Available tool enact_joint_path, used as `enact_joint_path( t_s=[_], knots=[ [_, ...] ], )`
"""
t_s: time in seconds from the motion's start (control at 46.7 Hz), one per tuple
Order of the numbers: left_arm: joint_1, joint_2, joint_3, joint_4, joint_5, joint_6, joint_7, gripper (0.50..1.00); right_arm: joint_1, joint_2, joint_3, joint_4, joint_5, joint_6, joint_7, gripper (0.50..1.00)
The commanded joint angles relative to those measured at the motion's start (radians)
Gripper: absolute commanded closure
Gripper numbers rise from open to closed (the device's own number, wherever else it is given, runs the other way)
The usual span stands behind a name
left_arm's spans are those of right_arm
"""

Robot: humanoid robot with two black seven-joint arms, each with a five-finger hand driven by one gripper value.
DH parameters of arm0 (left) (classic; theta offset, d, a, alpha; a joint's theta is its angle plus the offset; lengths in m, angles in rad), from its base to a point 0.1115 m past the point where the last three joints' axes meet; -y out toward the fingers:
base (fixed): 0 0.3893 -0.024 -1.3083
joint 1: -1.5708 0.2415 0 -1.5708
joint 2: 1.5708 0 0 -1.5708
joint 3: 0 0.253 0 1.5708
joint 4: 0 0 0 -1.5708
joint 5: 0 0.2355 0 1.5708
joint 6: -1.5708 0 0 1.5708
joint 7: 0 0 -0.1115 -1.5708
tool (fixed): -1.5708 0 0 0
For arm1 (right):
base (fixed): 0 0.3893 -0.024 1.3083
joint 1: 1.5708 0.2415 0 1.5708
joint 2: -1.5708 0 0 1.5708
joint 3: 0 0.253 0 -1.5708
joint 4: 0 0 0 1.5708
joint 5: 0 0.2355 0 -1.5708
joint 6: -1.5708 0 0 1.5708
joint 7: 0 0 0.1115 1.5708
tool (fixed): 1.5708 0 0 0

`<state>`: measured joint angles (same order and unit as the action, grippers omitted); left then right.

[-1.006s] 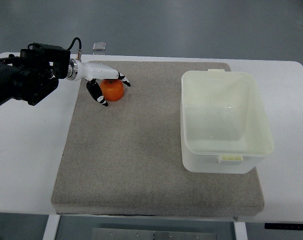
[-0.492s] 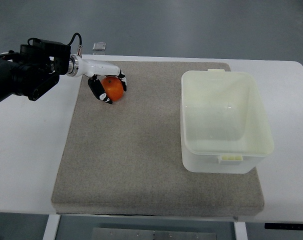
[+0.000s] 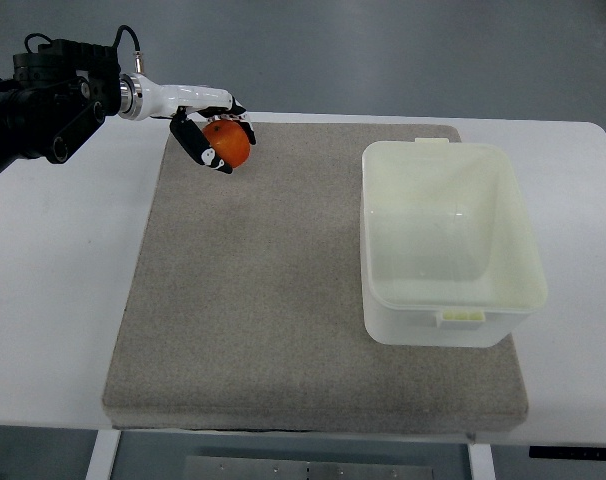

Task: Put orange in box with left hand
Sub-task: 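Carry the orange with the left hand over the white box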

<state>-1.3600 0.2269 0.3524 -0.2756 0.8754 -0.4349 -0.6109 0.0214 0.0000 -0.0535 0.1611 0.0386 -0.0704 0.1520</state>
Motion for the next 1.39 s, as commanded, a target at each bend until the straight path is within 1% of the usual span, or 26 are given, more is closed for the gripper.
enact_joint_path(
  t_s=[0.0,0.15,0.235,0.364,0.535,0.599,0.664,0.728,0.792,0.92,1.006,1.07,1.177,1.37],
  knots=[
    [0.004,0.002,-0.003,-0.01,-0.047,-0.007,0.0,1.0,0.0,0.0,0.0,0.0,0.0,0.0,0.0,0.574],
    [0.004,0.002,-0.003,-0.045,-0.114,-0.042,0.0,1.0,0.0,0.0,0.0,0.0,0.0,0.0,0.0,0.574],
    [-0.001,0.002,0.0,-0.063,-0.139,-0.048,0.0,1.0,0.0,0.0,0.0,0.0,0.0,0.0,0.0,0.574],
    [-0.016,0.003,0.016,-0.12,-0.078,-0.044,0.0,1.0,0.0,0.0,0.001,0.0,0.0,0.0,0.0,0.574],
    [-0.044,0.012,0.011,-0.152,0.072,-0.038,0.0,1.0,0.0,0.0,0.0,0.0,0.0,0.0,0.0,0.574],
    [-0.06,0.011,0.014,-0.163,0.097,-0.018,0.0,1.0,0.0,0.0,0.001,0.0,0.0,0.0,0.0,0.574],
    [-0.07,0.011,0.014,-0.166,0.143,0.027,0.0,1.0,0.0,0.0,0.001,0.0,0.0,0.0,0.0,0.574],
    [-0.076,0.011,0.013,-0.166,0.188,0.088,0.0,1.0,0.0,0.0,0.001,0.0,0.0,0.0,0.0,0.574],
    [-0.08,0.011,0.011,-0.166,0.192,0.114,0.0,1.0,0.0,0.0,0.0,0.0,0.0,0.0,0.0,0.574],
    [-0.097,0.014,-0.009,-0.166,0.183,0.114,0.0,1.0,0.0,0.0,0.0,0.0,0.0,0.0,0.0,0.574],
    [-0.105,0.015,-0.044,-0.181,0.183,0.101,0.0,1.0,0.0,0.0,0.0,0.0,0.0,0.0,0.0,0.574],
    [-0.111,0.017,-0.075,-0.215,0.183,0.09,0.0,1.0,0.0,0.0,0.0,0.0,0.0,0.0,0.0,0.574],
    [-0.151,0.034,-0.104,-0.274,0.185,0.093,0.0,1.0,0.0,0.0,0.0,0.0,0.0,0.0,0.0,0.574],
    [-0.217,0.068,-0.142,-0.395,0.195,0.13,0.0,1.0,0.0,0.0,0.0,0.0,0.0,0.0,0.0,0.574]
  ],
)
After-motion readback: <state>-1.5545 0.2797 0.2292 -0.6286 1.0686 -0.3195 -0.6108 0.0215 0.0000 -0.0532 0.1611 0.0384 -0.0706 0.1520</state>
